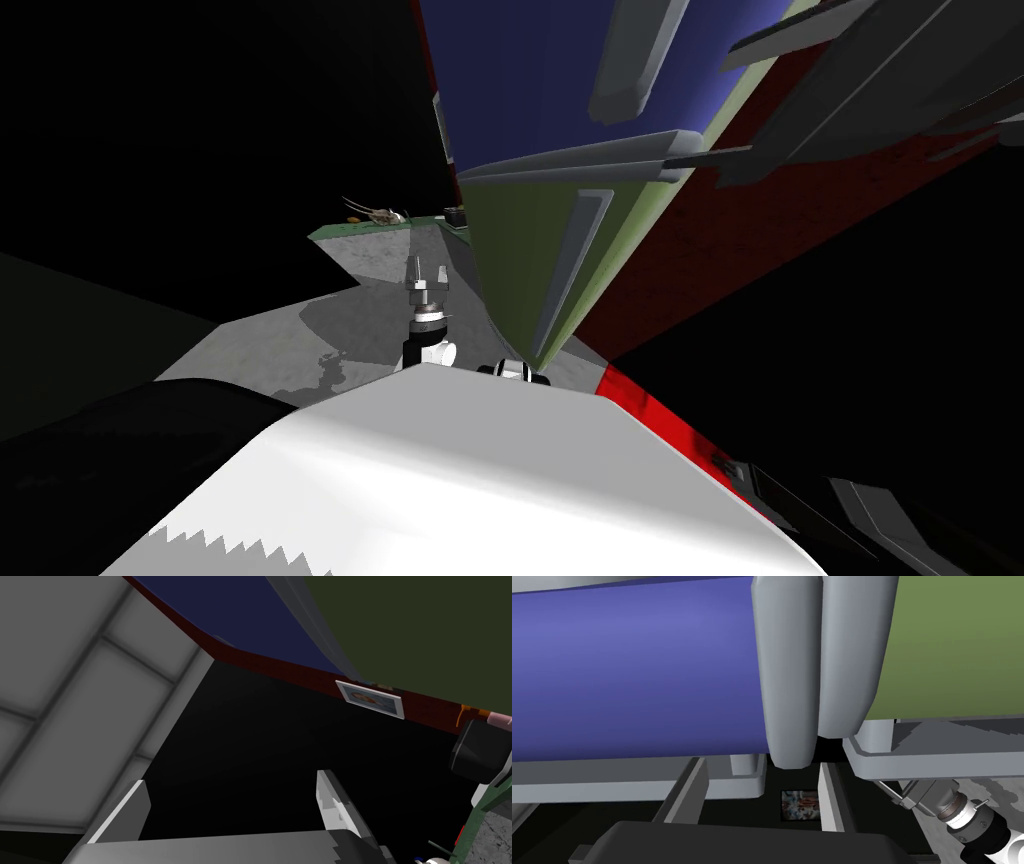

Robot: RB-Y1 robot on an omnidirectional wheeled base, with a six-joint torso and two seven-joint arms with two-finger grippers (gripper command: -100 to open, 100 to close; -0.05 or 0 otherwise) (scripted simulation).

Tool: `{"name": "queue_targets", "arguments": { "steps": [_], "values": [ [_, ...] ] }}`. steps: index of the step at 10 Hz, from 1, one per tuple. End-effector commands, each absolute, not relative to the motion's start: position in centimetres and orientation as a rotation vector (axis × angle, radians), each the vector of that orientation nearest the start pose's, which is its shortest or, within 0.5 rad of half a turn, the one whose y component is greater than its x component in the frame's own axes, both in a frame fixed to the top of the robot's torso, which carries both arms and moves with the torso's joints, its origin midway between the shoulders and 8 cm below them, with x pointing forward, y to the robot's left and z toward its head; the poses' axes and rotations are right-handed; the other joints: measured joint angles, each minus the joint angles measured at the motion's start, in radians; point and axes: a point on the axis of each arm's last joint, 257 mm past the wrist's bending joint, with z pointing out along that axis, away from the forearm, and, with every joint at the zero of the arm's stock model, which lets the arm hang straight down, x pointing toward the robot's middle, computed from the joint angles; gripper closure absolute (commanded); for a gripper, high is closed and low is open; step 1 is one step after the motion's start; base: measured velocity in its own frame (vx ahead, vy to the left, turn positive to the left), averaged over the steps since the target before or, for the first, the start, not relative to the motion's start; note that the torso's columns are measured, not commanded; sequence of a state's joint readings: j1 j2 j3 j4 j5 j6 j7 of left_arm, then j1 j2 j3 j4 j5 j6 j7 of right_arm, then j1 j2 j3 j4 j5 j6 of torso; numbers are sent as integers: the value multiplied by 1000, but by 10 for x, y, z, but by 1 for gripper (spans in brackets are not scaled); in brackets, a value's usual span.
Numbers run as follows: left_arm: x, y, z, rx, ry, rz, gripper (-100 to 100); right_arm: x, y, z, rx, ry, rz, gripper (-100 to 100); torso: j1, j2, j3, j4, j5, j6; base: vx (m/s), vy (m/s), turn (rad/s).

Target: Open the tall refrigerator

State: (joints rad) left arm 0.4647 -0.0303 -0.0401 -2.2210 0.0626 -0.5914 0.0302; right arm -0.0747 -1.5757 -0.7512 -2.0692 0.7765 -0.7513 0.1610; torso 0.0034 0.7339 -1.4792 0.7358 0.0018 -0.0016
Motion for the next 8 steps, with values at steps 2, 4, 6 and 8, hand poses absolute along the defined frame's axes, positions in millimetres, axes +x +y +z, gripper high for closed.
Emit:
{"name": "queue_targets", "arguments": {
  "steps": [2, 4, 6, 8],
  "values": [
    [343, 273, 27, -683, 490, -1432, 0, 355, -199, 272, -1502, 607, -470, 100, 17, 8, 4, 6, 8, -1, -91, 276, -199],
    [343, 273, 27, -683, 490, -1433, 0, 364, -207, 273, -1493, 633, -494, 100, 18, 4, 0, 5, 11, -5, -125, 305, -176],
    [343, 273, 27, -683, 490, -1433, 0, 369, -211, 273, -1488, 646, -506, 100, 14, -1, -4, 4, 10, -7, -161, 257, -117],
    [343, 273, 27, -683, 490, -1433, 0, 378, -219, 273, -1479, 670, -530, 100, 10, 0, -3, 5, 7, -3, -162, 324, -237]
  ]
}}
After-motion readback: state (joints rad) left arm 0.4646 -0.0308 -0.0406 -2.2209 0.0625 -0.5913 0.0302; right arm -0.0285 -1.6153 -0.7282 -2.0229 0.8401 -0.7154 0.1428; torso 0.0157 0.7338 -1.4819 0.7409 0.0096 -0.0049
